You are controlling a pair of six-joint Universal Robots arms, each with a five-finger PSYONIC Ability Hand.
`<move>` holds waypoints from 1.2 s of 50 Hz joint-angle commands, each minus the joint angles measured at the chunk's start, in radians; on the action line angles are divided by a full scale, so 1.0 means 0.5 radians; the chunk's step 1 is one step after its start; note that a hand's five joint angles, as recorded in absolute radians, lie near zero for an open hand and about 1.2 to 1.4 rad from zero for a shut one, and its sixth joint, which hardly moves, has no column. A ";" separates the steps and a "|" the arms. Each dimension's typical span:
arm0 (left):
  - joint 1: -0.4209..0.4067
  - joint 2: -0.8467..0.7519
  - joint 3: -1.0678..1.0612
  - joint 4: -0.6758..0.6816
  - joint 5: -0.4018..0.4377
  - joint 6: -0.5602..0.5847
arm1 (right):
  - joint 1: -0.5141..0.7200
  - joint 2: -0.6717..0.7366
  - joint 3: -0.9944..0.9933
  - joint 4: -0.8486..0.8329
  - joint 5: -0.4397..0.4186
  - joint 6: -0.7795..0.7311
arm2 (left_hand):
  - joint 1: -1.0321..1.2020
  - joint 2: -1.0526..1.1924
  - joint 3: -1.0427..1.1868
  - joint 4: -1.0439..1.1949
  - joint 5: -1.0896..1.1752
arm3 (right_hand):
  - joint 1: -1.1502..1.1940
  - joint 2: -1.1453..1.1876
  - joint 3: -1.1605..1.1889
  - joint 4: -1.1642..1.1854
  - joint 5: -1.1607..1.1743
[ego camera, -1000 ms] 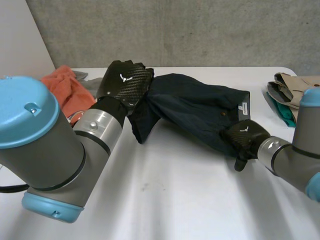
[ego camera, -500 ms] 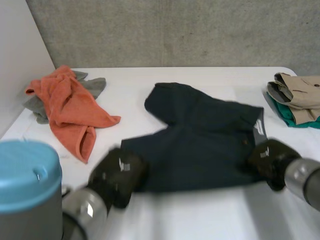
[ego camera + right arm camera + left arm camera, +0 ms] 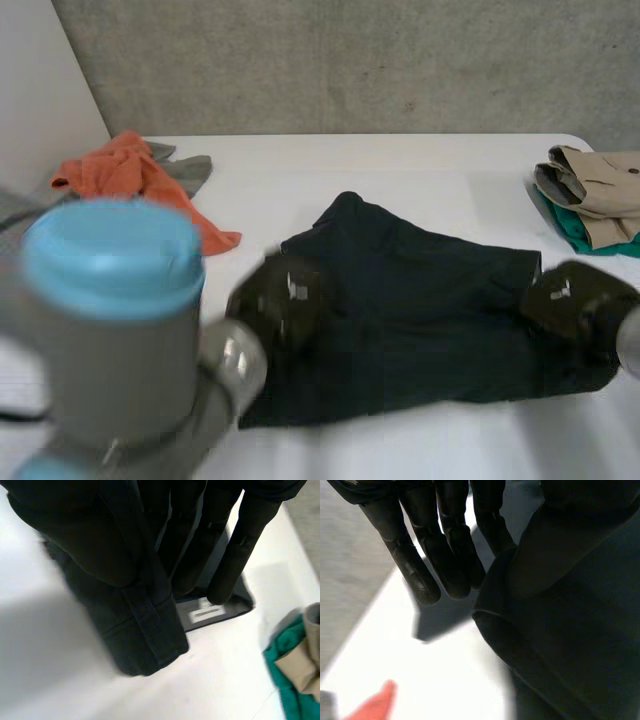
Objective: Fold the laundry.
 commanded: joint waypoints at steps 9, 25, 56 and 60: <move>0.213 -1.089 1.176 0.948 -0.067 0.515 | 0.101 0.817 -0.626 -1.030 0.124 0.447 | 0.502 0.396 0.405 0.389 0.500 | 0.563 0.412 0.409 0.401 0.453; 0.260 -1.872 2.121 1.197 -0.064 0.530 | 0.209 1.483 -0.940 -1.945 0.351 0.364 | -0.213 -0.318 -0.309 -0.325 -0.214 | -0.885 -1.036 -1.039 -1.047 -0.995; 0.128 -0.703 0.438 1.182 -0.113 -0.074 | -0.098 0.817 -0.151 -1.098 0.026 0.910 | -1.942 -2.047 -2.038 -2.055 -1.944 | -1.315 -1.466 -1.469 -1.477 -1.425; 0.128 -0.675 0.389 1.182 -0.119 -0.074 | -0.116 0.903 -0.157 -1.215 0.152 0.843 | -1.942 -2.047 -2.038 -2.055 -1.944 | 0.559 0.409 0.405 0.397 0.450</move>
